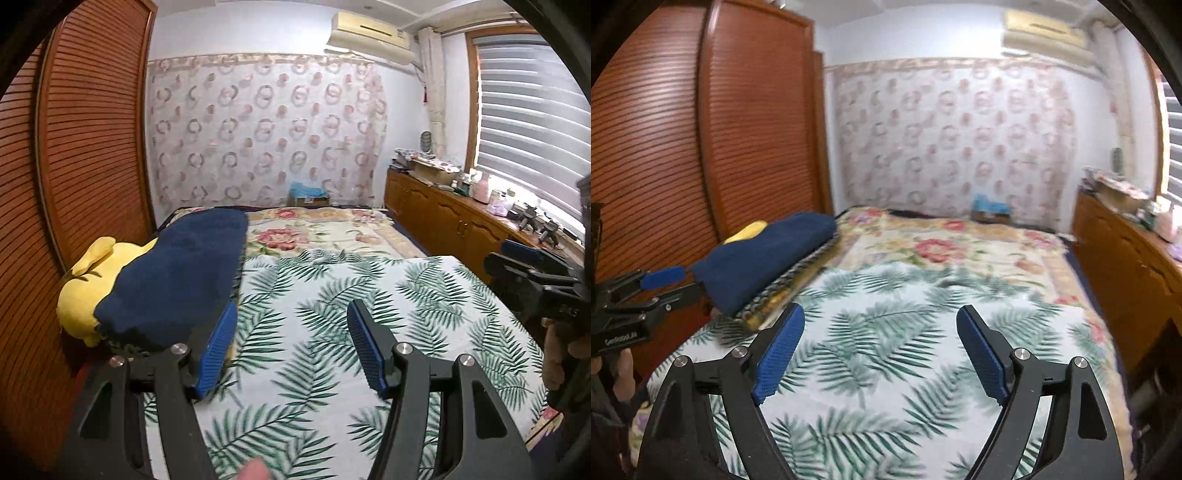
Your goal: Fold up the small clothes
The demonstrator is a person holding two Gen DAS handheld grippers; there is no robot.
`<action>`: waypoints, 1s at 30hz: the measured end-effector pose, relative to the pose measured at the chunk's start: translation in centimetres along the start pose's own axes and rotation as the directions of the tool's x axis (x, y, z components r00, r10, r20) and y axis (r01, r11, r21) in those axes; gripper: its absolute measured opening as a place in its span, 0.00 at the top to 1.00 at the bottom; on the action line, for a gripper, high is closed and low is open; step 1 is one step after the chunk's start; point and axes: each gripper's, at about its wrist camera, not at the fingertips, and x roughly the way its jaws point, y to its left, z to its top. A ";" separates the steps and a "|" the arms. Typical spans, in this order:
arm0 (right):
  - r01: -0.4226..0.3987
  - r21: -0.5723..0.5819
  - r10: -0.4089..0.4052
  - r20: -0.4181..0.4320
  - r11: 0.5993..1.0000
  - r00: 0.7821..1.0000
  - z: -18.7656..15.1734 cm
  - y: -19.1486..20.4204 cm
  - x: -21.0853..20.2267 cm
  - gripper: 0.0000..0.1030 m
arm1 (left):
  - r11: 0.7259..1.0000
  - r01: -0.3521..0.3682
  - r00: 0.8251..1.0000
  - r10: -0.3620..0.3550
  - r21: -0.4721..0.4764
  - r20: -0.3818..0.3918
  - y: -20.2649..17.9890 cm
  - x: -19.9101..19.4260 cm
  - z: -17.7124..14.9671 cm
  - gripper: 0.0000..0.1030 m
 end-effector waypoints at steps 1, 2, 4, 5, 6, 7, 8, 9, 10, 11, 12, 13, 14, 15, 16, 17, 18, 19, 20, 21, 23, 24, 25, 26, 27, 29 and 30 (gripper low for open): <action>0.021 0.010 -0.021 0.012 1.000 1.000 -0.2 -0.5 -0.8 0.16 | 1.000 0.000 1.000 0.000 0.001 0.004 -0.4 -0.1 0.0 0.41; 0.038 0.022 -0.039 0.024 0.999 0.999 -0.4 -1.1 -1.7 0.16 | 1.000 0.001 1.000 -0.001 0.003 0.008 -0.8 -0.2 0.1 0.41; 0.057 0.049 -0.060 0.043 0.997 0.997 -0.7 -2.1 -3.3 0.16 | 1.000 0.010 1.000 -0.010 0.004 0.008 -1.4 -0.3 0.3 0.41; 0.067 0.061 -0.070 0.052 0.996 0.996 -0.8 -2.5 -4.1 0.16 | 1.000 0.016 1.000 -0.016 0.003 0.010 -1.7 -0.4 0.4 0.40; 0.074 0.065 -0.078 0.058 0.995 0.995 -0.9 -2.7 -4.5 0.16 | 1.000 0.015 1.000 -0.015 0.002 0.016 -2.0 -0.6 0.5 0.40; 0.084 0.068 -0.088 0.065 0.994 0.994 -1.1 -2.9 -5.0 0.16 | 1.000 0.008 1.000 -0.008 0.005 0.021 -2.2 -0.7 0.5 0.40; 0.092 0.068 -0.097 0.071 0.993 0.993 -1.2 -3.0 -5.5 0.16 | 1.000 0.000 1.000 -0.001 0.010 0.024 -2.4 -0.8 0.5 0.40; 0.101 0.067 -0.106 0.075 0.993 0.991 -1.3 -3.1 -5.8 0.16 | 1.000 -0.006 1.000 0.006 0.015 0.026 -2.7 -0.8 0.5 0.40; 0.110 0.069 -0.116 0.078 0.992 0.990 -1.4 -3.1 -6.1 0.16 | 1.000 -0.009 1.000 0.009 0.018 0.025 -2.8 -0.8 0.6 0.40; 0.115 0.075 -0.122 0.083 0.990 0.989 -1.5 -3.3 -6.3 0.16 | 1.000 -0.007 1.000 0.006 0.019 0.024 -2.9 -0.9 0.6 0.40; 0.115 0.082 -0.122 0.085 0.990 0.989 -1.6 -3.6 -6.5 0.16 | 1.000 -0.005 1.000 0.005 0.019 0.023 -2.9 -0.9 0.7 0.40; 0.117 0.085 -0.124 0.086 0.989 0.989 -1.6 -3.6 -6.6 0.16 | 1.000 -0.005 1.000 0.004 0.020 0.022 -2.9 -0.8 0.6 0.40; 0.121 0.088 -0.129 0.087 0.989 0.988 -1.6 -3.6 -6.6 0.16 | 1.000 -0.006 1.000 0.006 0.021 0.024 -3.0 -0.9 0.6 0.40; 0.122 0.092 -0.131 0.089 0.988 0.987 -1.7 -3.7 -6.7 0.16 | 1.000 -0.008 1.000 0.008 0.023 0.024 -3.1 -1.0 0.6 0.40; 0.121 0.096 -0.129 0.089 0.988 0.988 -1.7 -3.7 -6.7 0.16 | 1.000 -0.007 1.000 0.006 0.021 0.024 -3.0 -0.9 0.6 0.40; 0.121 0.098 -0.129 0.088 0.988 0.988 -1.7 -3.7 -6.6 0.16 | 1.000 -0.008 1.000 0.008 0.022 0.024 -3.0 -0.9 0.6 0.40; 0.122 0.100 -0.131 0.087 0.988 0.988 -1.8 -3.7 -6.6 0.16 | 1.000 -0.010 1.000 0.009 0.022 0.024 -3.1 -1.0 0.7 0.40; 0.122 0.098 -0.131 0.088 0.988 0.987 -1.8 -3.8 -6.6 0.16 | 1.000 -0.007 1.000 0.007 0.021 0.023 -3.0 -0.9 0.6 0.40; 0.125 0.098 -0.134 0.088 0.987 0.987 -1.8 -3.8 -6.6 0.16 | 1.000 -0.007 1.000 0.007 0.022 0.023 -3.0 -1.0 0.7 0.40; 0.124 0.098 -0.133 0.086 0.987 0.987 -1.8 -3.9 -6.6 0.16 | 1.000 -0.007 1.000 0.007 0.021 0.024 -2.9 -1.0 0.7 0.40; 0.127 0.099 -0.135 0.082 0.987 0.987 -1.9 -4.0 -6.4 0.16 | 1.000 -0.007 1.000 0.006 0.021 0.024 -2.9 -1.0 0.7 0.40; 0.126 0.101 -0.135 0.081 0.987 0.988 -1.9 -4.0 -6.4 0.16 | 1.000 -0.007 1.000 0.006 0.021 0.023 -2.9 -1.0 0.7 0.40; 0.126 0.102 -0.135 0.080 0.987 0.988 -2.0 -4.0 -6.3 0.16 | 1.000 -0.006 1.000 0.006 0.021 0.024 -2.9 -1.0 0.7 0.40; 0.126 0.102 -0.134 0.080 0.987 0.988 -2.0 -4.0 -6.3 0.16 | 1.000 -0.006 1.000 0.006 0.021 0.024 -2.9 -1.0 0.7 0.40; 0.127 0.100 -0.135 0.081 0.987 0.988 -2.0 -4.0 -6.3 0.16 | 1.000 -0.008 1.000 0.007 0.021 0.025 -2.9 -1.1 0.7 0.40; 0.132 0.098 -0.140 0.083 0.986 0.987 -2.0 -4.0 -6.3 0.16 | 1.000 -0.010 1.000 0.010 0.023 0.025 -2.9 -1.1 0.7 0.40; 0.131 0.098 -0.139 0.082 0.987 0.987 -2.0 -4.1 -6.3 0.16 | 1.000 -0.011 1.000 0.011 0.023 0.026 -2.9 -1.2 0.7 0.40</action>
